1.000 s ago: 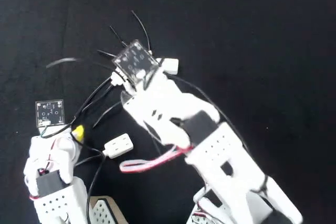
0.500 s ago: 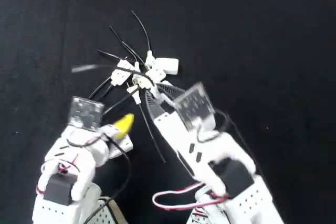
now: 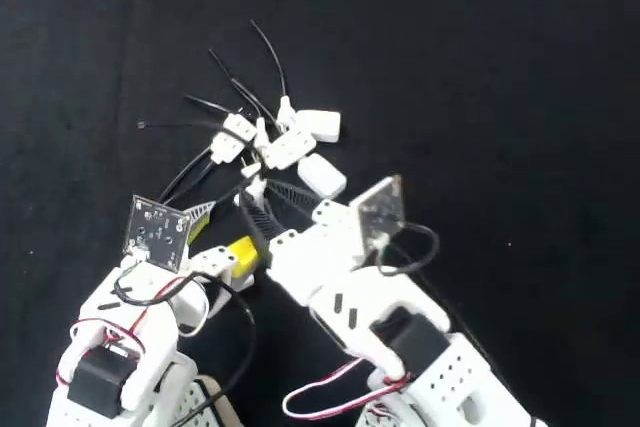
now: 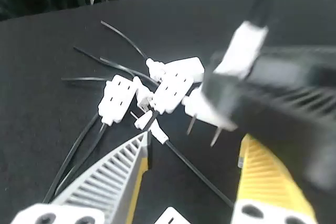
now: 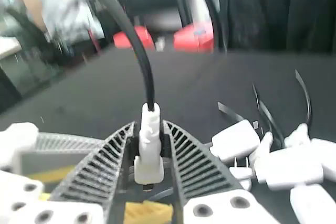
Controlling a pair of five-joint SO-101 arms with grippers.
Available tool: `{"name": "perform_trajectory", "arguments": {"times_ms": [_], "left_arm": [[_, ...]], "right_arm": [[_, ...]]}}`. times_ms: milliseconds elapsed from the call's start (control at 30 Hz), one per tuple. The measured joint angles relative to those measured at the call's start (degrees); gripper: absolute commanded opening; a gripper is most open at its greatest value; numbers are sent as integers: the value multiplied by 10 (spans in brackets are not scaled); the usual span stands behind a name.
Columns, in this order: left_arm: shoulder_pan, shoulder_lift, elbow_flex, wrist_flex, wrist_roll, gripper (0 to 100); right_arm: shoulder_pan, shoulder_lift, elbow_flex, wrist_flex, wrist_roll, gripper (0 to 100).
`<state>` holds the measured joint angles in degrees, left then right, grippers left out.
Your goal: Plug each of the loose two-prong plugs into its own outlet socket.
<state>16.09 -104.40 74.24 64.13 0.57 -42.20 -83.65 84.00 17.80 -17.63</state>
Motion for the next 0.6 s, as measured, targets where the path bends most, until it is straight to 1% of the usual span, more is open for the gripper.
{"name": "perform_trajectory", "arguments": {"times_ms": [67, 200, 333, 467, 600], "left_arm": [[-10, 0, -2, 1, 0, 278], [-61, 2, -2, 1, 2, 278], [-114, 3, -1, -11, 5, 278], [-129, 2, 9, -15, 5, 278], [-134, -1, 12, -16, 5, 278]], "right_arm": [[-5, 26, -9, 0, -1, 13], [-5, 70, -33, 4, -2, 12], [-8, 105, -87, 59, -2, 12], [-7, 130, -127, 112, -2, 12], [-6, 153, -142, 121, -2, 12]]}}
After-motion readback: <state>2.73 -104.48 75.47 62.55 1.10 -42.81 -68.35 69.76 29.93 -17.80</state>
